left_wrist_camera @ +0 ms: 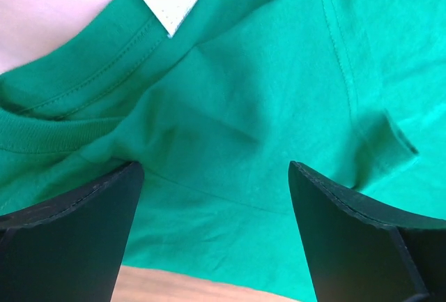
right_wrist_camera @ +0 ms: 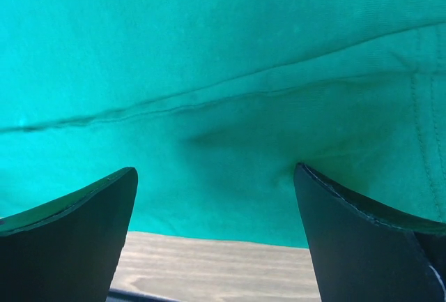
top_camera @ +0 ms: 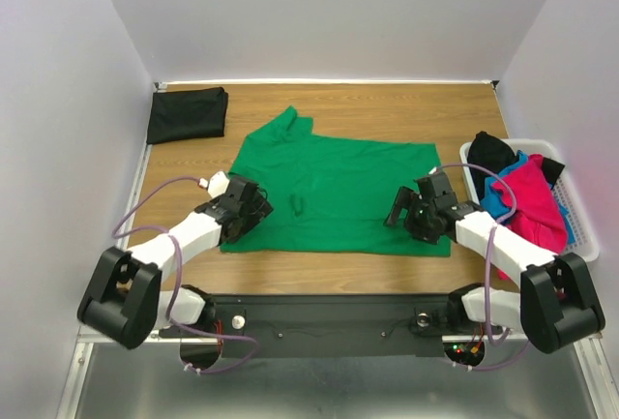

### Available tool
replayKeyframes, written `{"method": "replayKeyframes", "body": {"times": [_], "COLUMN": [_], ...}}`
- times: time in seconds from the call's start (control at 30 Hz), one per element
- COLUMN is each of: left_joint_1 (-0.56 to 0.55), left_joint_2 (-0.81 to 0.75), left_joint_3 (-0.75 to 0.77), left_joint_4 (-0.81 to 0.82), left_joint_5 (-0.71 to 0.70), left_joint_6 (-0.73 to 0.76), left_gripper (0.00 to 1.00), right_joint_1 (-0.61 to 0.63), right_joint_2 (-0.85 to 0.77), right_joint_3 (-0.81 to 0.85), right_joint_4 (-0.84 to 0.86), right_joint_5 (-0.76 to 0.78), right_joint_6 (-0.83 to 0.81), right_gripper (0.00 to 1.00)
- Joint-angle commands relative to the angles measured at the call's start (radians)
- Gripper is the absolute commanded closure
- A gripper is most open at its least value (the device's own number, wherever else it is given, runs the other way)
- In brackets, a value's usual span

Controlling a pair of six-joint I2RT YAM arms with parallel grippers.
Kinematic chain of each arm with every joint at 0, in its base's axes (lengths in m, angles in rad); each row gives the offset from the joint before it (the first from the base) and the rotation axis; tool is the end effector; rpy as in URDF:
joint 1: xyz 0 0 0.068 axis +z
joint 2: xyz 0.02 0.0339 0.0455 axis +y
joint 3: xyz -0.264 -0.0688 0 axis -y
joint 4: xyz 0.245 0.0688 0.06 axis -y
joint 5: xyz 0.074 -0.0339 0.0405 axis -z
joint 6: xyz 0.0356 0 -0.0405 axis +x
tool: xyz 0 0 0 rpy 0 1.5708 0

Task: Fold and stack the t-shirts
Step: Fold the tshirt

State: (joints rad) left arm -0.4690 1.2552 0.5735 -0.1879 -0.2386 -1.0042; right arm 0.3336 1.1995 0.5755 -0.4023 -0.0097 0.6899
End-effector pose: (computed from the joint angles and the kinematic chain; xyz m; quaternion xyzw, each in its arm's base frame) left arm 0.2145 -0.0992 0.1737 -0.2860 0.8885 -0.1463 0.3277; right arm 0.2029 0.0707 0.1713 0.1694 0.9481 0.1358 0.2322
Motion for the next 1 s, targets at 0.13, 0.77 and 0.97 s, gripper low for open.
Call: {"method": "replayKeyframes", "body": {"times": [0.13, 0.77, 0.97], "left_joint_1": [0.010, 0.137, 0.170], "left_joint_2": [-0.314, 0.223, 0.650], "left_joint_3": [-0.149, 0.759, 1.180], "left_joint_4": [-0.279, -0.101, -0.099], "left_joint_5": [-0.009, -0.001, 0.163], "left_joint_6": [-0.192, 0.497, 0.844], "left_gripper": [0.01, 0.01, 0.02], "right_joint_1": [0.031, -0.042, -0.125], "right_joint_2": [-0.069, 0.276, 0.486], "right_joint_3": [-0.052, 0.608, 0.817], "right_joint_4": [0.008, -0.155, -0.158], "right_joint_5": [-0.041, 0.249, 0.267], "right_joint_6": [0.063, -0.036, -0.098], "right_gripper": [0.00, 0.00, 0.00]}}
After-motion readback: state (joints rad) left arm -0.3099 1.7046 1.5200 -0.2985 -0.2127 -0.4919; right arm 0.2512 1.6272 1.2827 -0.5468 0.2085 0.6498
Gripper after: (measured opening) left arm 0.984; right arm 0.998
